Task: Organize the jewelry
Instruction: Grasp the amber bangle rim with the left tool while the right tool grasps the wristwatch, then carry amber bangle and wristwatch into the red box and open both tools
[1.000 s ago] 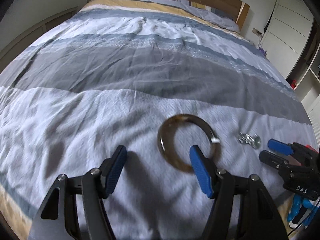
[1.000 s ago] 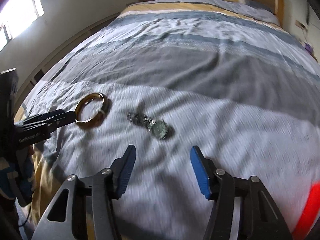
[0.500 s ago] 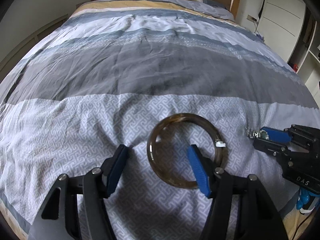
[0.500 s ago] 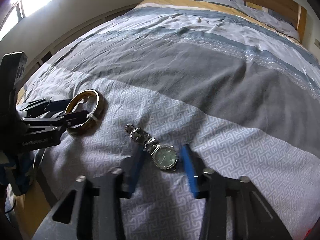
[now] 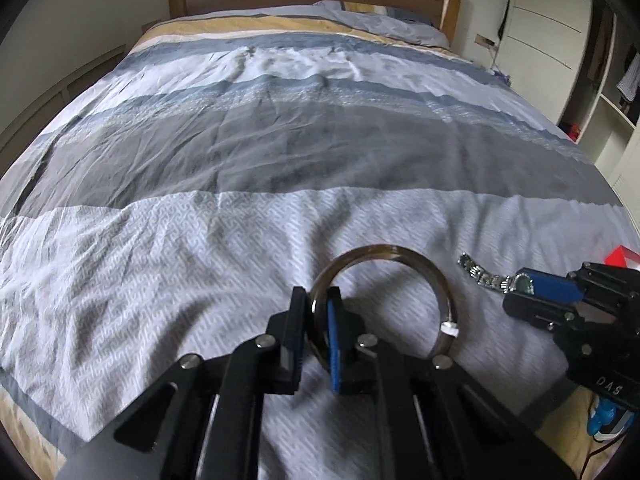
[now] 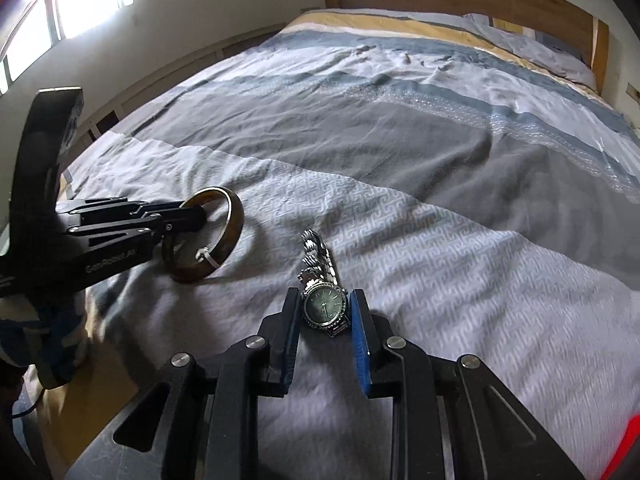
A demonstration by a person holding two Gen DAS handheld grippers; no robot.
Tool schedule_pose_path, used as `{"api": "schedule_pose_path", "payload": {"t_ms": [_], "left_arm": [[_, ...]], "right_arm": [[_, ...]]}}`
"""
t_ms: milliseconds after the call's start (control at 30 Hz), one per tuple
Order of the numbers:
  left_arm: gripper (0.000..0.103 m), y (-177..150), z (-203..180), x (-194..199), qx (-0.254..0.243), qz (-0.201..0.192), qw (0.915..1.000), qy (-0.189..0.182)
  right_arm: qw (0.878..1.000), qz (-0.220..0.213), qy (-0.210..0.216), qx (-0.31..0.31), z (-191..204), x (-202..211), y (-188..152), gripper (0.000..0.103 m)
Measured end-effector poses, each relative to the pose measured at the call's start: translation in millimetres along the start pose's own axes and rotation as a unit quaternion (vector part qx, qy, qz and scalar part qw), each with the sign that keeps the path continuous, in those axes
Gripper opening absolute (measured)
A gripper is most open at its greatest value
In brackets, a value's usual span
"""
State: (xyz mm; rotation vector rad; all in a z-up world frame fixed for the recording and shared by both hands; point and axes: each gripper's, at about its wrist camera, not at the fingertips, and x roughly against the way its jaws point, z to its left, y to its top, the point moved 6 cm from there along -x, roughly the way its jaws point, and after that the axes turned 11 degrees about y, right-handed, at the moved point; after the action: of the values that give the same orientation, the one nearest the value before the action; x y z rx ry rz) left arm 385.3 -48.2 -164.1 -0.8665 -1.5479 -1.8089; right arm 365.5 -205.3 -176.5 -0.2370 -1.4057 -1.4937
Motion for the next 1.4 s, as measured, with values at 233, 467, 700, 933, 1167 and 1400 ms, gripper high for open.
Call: {"api": "schedule_pose_path", "payload": {"t_ms": [233, 467, 700, 933, 1167, 1400], "left_arm": [[0.008, -4.5, -9.4, 41.9, -0.008, -0.017, 0.9998, -0.002], [0.008, -5.3, -39.2, 101.9, -0.039, -0.044, 0.9982, -0.009], [0.008, -9.5, -100.1, 164.7, -0.074, -0.075, 0.9933, -0.047], [0.008, -13.2, -178.7, 198.0, -0.113, -0.091, 0.9856, -0.087], [0.008, -26.6, -266.1, 200.9, -0.156, -0.077, 0.9772, -0.122], [0.009, -55.1, -340.6, 180.5, -0.212, -0.046, 0.9672, -0.132]], "right_arm": [[0.999, -0.032, -0.006, -0.017, 9.0, 47.8, -6.6, 0.024], [0.997, -0.067, -0.027, -0.028, 17.4, 119.8, -19.1, 0.024], [0.992, -0.098, -0.062, -0.040, 12.6, 197.8, -44.5, 0.024], [0.984, -0.118, -0.110, -0.070, -23.0, 269.7, -86.9, 0.024], [0.973, -0.121, -0.157, -0.116, -79.8, 316.8, -136.4, 0.024], [0.967, -0.106, -0.172, -0.156, -129.1, 324.1, -182.2, 0.024]]}}
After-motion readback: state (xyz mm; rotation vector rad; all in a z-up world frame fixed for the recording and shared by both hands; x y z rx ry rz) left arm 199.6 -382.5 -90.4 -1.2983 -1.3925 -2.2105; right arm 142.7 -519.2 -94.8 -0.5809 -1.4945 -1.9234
